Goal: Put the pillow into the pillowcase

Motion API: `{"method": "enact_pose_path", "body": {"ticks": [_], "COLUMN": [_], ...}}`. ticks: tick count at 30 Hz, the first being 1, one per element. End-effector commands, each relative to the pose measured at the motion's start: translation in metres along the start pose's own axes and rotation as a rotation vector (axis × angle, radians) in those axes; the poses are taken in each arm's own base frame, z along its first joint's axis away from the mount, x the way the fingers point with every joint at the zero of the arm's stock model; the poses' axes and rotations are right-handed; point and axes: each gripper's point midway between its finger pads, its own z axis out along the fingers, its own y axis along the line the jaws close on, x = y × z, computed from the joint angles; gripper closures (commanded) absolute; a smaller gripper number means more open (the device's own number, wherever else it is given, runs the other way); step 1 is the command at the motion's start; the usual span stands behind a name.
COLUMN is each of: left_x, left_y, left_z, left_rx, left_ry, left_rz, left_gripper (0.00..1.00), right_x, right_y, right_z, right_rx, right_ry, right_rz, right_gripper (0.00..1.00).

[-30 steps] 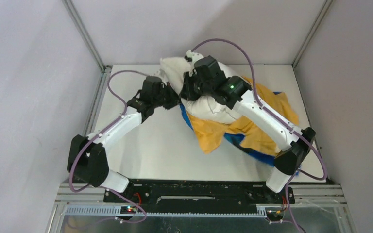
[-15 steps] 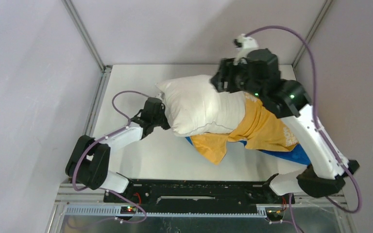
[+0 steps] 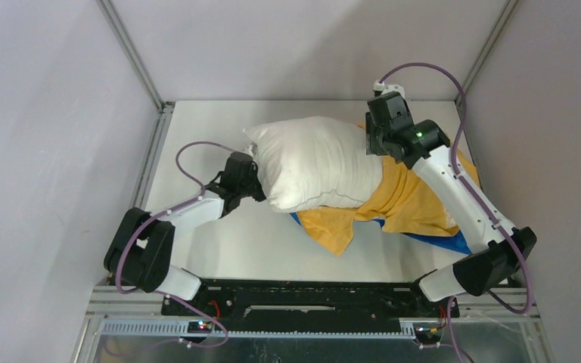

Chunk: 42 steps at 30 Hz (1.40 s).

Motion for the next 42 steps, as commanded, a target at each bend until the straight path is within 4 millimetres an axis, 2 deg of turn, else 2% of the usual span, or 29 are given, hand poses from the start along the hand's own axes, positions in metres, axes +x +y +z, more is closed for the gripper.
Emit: {"method": "enact_pose_path", "body": {"ticks": [1, 9, 11, 14, 16, 18, 19, 22, 24, 25, 27, 29, 31, 33, 35, 37, 38, 40, 42], "left_x": [-0.006, -0.007, -0.008, -0.009, -0.011, -0.014, -0.017, -0.028, -0.04, -0.046, -0.062, -0.086, -0.114, -0.143, -0.174, -0.196, -0.207, -0.226, -0.241], "left_y": [-0.015, -0.016, -0.017, -0.019, -0.021, -0.026, -0.029, -0.047, -0.069, -0.079, -0.107, -0.145, -0.186, -0.234, -0.283, -0.31, -0.32, -0.342, -0.363], "left_z": [-0.002, -0.003, -0.003, -0.005, -0.006, -0.008, -0.01, -0.017, -0.028, -0.036, -0.055, -0.084, -0.127, -0.177, -0.24, -0.281, -0.291, -0.304, -0.308], "left_rx": [0.066, 0.064, 0.067, 0.069, 0.072, 0.077, 0.082, 0.103, 0.135, 0.138, 0.171, 0.226, 0.279, 0.365, 0.454, 0.503, 0.513, 0.553, 0.591], "left_ry": [-0.028, -0.025, -0.026, -0.028, -0.03, -0.035, -0.039, -0.056, -0.079, -0.091, -0.129, -0.196, -0.289, -0.4, -0.535, -0.643, -0.688, -0.737, -0.755], "left_rz": [0.038, 0.048, 0.047, 0.051, 0.056, 0.063, 0.069, 0.1, 0.134, 0.153, 0.192, 0.235, 0.273, 0.302, 0.325, 0.318, 0.304, 0.283, 0.268], "left_gripper": [1.0, 1.0, 1.0, 1.0, 1.0, 1.0, 1.0, 1.0, 1.0, 1.0, 1.0, 1.0, 1.0, 1.0, 1.0, 1.0, 1.0, 1.0, 1.0], "right_x": [-0.024, -0.02, -0.022, -0.033, -0.042, -0.052, -0.06, -0.076, -0.091, -0.097, -0.107, -0.109, -0.109, -0.116, -0.131, -0.154, -0.165, -0.189, -0.211], "right_y": [-0.021, -0.021, -0.025, -0.029, -0.027, -0.014, -0.004, 0.045, 0.071, 0.078, 0.077, 0.062, 0.037, 0.013, -0.01, -0.027, -0.029, -0.028, -0.024], "right_z": [0.007, 0.039, 0.043, 0.042, 0.037, 0.025, 0.014, -0.032, -0.07, -0.084, -0.095, -0.085, -0.068, -0.062, -0.071, -0.096, -0.111, -0.15, -0.199], "right_rx": [0.11, 0.146, 0.167, 0.198, 0.191, 0.152, 0.112, -0.084, -0.189, -0.232, -0.266, -0.25, -0.232, -0.233, -0.237, -0.273, -0.319, -0.42, -0.521], "right_ry": [-0.075, -0.023, -0.029, -0.054, -0.068, -0.084, -0.095, -0.141, -0.208, -0.229, -0.253, -0.236, -0.205, -0.215, -0.258, -0.334, -0.375, -0.489, -0.608], "right_rz": [0.004, -0.02, -0.02, -0.022, -0.018, -0.019, -0.02, -0.021, -0.025, -0.02, 0.012, 0.048, 0.108, 0.181, 0.252, 0.317, 0.345, 0.387, 0.414], "right_gripper": [0.52, 0.57, 0.59, 0.68, 0.84, 1.0, 1.0, 1.0, 1.0, 1.0, 1.0, 1.0, 1.0, 1.0, 1.0, 1.0, 1.0, 1.0, 1.0]}}
